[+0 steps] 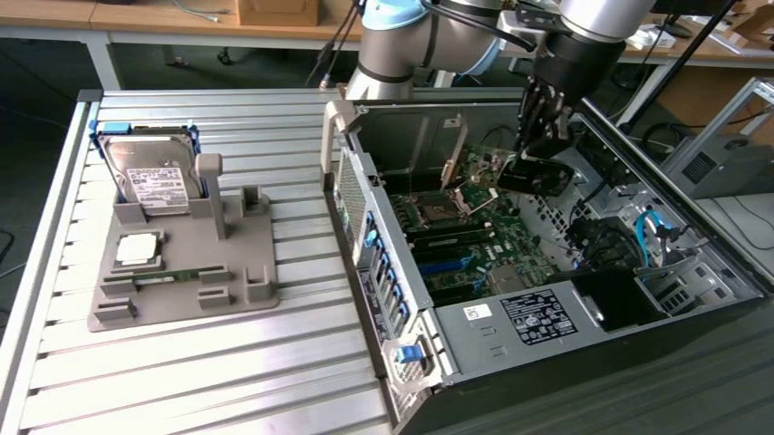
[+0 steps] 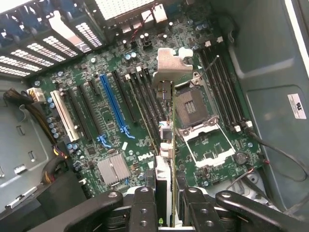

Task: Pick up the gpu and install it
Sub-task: 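Insert the gpu into the slot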

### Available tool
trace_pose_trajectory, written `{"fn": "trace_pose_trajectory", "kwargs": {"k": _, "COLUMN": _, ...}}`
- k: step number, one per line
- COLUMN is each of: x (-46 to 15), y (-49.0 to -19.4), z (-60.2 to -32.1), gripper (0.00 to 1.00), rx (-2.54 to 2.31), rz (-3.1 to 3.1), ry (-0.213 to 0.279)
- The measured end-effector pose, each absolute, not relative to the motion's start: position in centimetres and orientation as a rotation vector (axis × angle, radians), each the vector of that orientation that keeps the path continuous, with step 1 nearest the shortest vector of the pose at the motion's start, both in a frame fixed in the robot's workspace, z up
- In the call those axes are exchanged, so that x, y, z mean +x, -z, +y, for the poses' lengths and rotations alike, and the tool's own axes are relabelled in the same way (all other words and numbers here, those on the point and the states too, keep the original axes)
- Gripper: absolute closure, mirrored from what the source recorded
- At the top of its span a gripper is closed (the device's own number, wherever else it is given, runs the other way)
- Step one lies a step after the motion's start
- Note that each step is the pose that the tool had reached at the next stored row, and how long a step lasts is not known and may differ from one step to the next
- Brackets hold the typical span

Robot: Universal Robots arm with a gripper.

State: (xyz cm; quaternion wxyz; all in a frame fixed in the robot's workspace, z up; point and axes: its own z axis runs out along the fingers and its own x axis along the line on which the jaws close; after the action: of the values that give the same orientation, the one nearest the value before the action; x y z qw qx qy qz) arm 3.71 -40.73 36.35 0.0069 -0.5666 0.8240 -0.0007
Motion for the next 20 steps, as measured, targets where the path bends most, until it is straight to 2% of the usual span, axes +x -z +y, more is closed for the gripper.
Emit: {"fn": "trace_pose_trajectory", "kwargs": {"k": 20, "x": 3.71, "y": -36.25, "z": -40.74, "gripper": 0.73, "rx": -1.936, "rz": 2.457, "ry": 0.001}}
